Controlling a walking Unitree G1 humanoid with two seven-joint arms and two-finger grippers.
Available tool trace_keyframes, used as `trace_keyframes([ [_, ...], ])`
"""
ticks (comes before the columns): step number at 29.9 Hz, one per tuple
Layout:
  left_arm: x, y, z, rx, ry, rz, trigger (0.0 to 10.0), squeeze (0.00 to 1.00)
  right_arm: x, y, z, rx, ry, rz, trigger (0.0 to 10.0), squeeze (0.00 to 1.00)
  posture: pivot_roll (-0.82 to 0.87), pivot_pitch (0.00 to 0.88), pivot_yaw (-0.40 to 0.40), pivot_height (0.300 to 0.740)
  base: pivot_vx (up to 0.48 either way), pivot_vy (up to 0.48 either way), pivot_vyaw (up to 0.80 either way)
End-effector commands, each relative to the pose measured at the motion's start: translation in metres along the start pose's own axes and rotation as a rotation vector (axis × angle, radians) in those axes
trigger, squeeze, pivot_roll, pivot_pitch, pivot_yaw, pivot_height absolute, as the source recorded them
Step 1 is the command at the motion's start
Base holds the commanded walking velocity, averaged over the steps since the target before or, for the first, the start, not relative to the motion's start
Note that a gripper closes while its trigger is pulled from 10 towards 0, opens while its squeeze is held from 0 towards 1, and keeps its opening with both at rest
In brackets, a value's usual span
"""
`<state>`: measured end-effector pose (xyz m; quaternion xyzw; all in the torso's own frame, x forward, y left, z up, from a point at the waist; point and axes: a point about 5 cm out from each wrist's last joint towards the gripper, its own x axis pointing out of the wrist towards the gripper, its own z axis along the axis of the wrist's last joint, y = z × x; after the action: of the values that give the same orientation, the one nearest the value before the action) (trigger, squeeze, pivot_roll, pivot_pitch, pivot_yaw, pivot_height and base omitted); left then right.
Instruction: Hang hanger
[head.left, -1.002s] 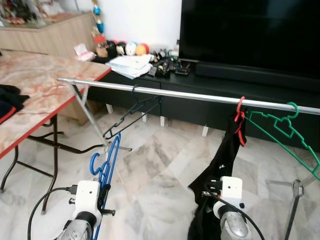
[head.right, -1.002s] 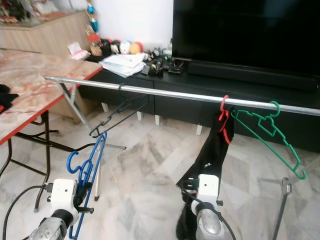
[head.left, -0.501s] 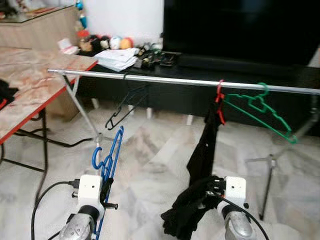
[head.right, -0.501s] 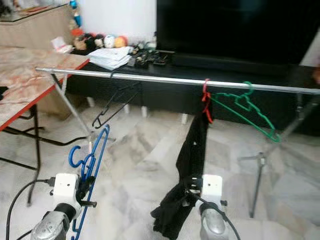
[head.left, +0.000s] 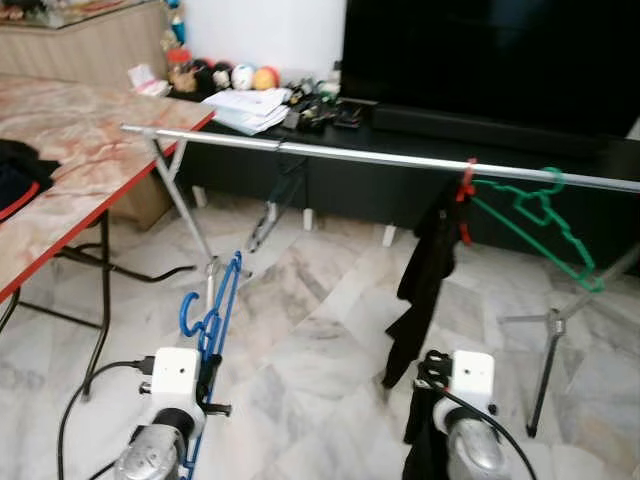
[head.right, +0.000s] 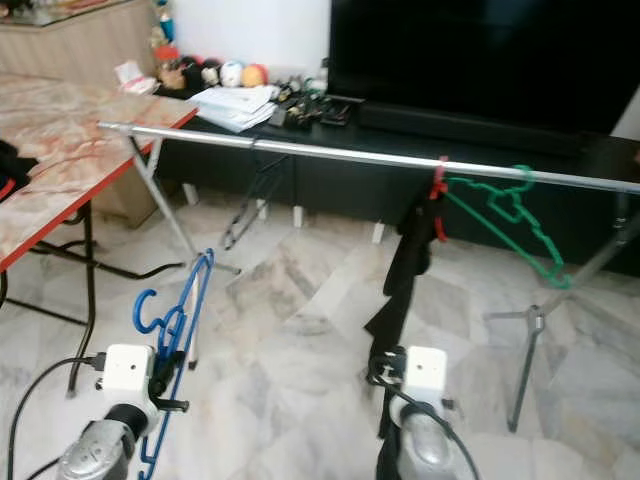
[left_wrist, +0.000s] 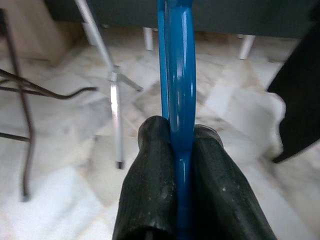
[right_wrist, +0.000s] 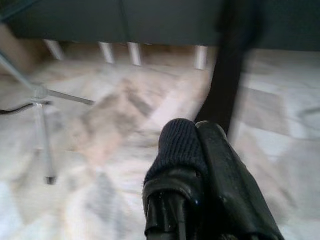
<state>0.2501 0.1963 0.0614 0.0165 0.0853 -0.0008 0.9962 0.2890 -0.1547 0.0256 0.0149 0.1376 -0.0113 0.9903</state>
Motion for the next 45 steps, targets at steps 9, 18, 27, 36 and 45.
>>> trace_keyframes([
  [9,0.0001,-0.0037,0.0007,-0.005,-0.003,-0.022,10.0,0.0,0.0003,-0.0083,0.0016,-0.004,-0.013,-0.028,10.0,0.0,0.08,0.093,0.024,0.74,0.0,0.407,0.0],
  [18,0.0004,-0.0028,0.0025,0.013,-0.013,-0.042,10.0,0.0,0.0015,-0.0095,0.0057,0.012,-0.036,-0.037,10.0,0.0,0.08,0.093,0.022,0.74,0.0,0.0,0.0],
  [27,0.0001,-0.0014,0.0014,0.016,-0.009,-0.039,10.0,0.0,0.0032,-0.0105,0.0068,0.032,-0.035,-0.043,10.0,0.0,0.08,0.091,0.019,0.74,0.0,0.0,-0.25],
  [36,-0.0002,-0.0028,0.0008,0.01,-0.012,-0.043,10.0,0.0,0.0043,-0.0104,0.0098,0.041,-0.05,-0.036,10.0,0.0,0.08,0.087,0.018,0.74,0.0,0.0,-0.8],
  [45,0.0012,-0.0023,0.0006,0.015,-0.008,-0.041,10.0,0.0,0.0051,-0.0085,0.0113,0.038,-0.064,-0.032,10.0,0.0,0.08,0.072,0.021,0.74,0.0,0.0,-0.44],
])
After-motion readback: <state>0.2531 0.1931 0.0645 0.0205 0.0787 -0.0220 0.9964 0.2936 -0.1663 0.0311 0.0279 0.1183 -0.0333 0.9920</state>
